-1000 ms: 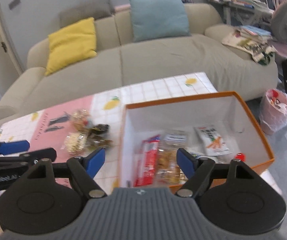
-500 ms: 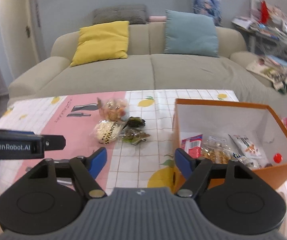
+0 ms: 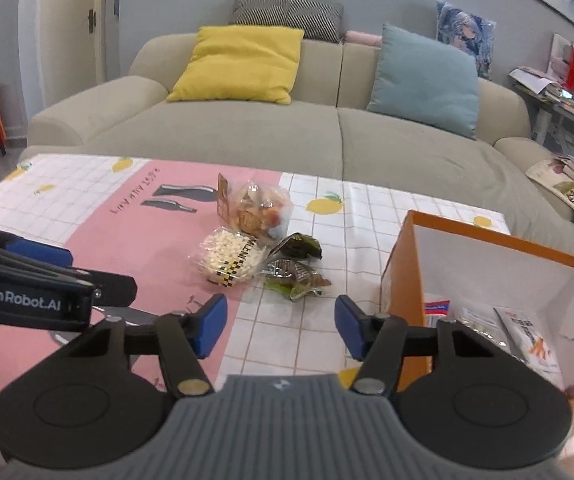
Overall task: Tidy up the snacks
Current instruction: 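Grasp the white puffed-snack bag with the left gripper while the right gripper grasps a wrapped snack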
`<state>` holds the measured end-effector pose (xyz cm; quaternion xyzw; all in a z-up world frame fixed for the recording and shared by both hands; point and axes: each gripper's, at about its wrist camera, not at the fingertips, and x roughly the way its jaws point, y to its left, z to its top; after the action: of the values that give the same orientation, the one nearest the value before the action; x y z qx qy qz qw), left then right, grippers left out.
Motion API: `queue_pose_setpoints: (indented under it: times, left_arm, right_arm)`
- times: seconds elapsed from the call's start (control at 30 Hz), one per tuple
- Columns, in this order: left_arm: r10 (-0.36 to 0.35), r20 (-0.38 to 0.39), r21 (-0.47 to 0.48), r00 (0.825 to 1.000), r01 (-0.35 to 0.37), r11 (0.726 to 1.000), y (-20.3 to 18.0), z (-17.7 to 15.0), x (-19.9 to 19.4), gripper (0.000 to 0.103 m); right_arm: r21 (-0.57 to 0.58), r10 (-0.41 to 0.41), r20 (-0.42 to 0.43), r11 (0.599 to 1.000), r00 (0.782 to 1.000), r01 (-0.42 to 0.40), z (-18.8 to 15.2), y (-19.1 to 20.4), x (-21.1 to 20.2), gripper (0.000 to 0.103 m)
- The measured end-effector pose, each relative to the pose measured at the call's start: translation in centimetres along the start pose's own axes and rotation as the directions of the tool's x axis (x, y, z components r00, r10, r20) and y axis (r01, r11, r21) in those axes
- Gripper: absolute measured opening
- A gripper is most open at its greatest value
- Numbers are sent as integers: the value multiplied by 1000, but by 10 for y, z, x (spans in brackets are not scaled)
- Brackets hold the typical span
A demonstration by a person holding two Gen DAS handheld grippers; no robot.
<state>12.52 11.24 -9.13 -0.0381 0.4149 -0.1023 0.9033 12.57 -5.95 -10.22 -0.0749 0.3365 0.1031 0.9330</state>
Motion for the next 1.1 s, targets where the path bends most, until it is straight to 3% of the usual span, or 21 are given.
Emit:
queue_pose_setpoints:
  times: [0.17,0.37,0.6,0.9,1.03,1.1]
  left_arm:
    - [18,-32,8,999,-18,1000,8,16,29,89]
    - [-15,-77,-66,997,10,998,19,42,71,90]
    - [-17,-148,-25,989,14,1000,12,57,120,90]
    - [-45,-231,-62,972,32,998,15,68,167,90]
    - [-43,-245,-67,969,27,997,14,69,178,97]
    - [-39,-244,-76,969,21,997,13,70,182,97]
  right_arm:
    - [-8,-20,-51,1000,999,20,10,-2,42,56]
    - [-61,-84,-100,995,991,78,17,-3,94,56]
    - [-71,-152,-103,987,983,146,18,-2,131,56]
    - [-155,-151,-66,978,986,139,14,4,156,56]
    - [-125,-91,-73,989,993,81,12,-1,162,49]
    - [-140,-108,-66,985,992,98,11,0,163,47]
